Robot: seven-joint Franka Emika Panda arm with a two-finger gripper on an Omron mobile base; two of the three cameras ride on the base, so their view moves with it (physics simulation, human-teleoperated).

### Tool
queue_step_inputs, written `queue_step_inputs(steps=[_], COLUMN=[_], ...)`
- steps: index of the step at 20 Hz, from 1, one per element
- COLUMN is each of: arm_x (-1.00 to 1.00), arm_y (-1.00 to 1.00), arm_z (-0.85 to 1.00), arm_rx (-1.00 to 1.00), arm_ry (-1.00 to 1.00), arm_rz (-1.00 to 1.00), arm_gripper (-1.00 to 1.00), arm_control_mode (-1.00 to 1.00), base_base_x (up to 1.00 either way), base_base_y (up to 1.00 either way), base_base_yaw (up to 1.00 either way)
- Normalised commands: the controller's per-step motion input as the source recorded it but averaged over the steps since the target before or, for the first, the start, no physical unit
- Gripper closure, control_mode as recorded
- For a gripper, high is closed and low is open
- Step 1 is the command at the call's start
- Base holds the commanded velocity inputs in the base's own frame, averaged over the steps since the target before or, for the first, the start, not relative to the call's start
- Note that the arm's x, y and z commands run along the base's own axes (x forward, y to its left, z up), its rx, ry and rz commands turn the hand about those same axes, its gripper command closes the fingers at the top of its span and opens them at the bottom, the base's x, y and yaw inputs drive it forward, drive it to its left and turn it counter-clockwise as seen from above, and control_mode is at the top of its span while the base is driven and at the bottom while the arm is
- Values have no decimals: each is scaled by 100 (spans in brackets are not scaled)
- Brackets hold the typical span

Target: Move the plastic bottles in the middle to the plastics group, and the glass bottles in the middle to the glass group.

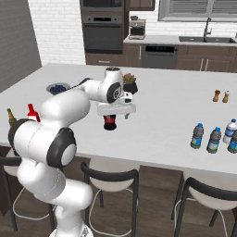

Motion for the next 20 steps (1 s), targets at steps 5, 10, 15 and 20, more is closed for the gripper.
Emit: queue_step_inputs(steps=[5, 10, 15, 20], arm_x=[14, 9, 44, 54], arm_y=[68, 52, 30, 27], arm_z=[40, 53, 14, 0], arm_rx=[0, 0, -1, -3], arm_ry=[-3, 0, -6, -12], arm_rz=[15, 2, 0, 0], arm_gripper=[-100, -100, -100, -100], arm_control_mode=[-100, -100, -100, -100], base_base_x=[0, 0, 0, 0], base_base_y=[0, 0, 0, 0], base_base_yaw=[0, 0, 0, 0])
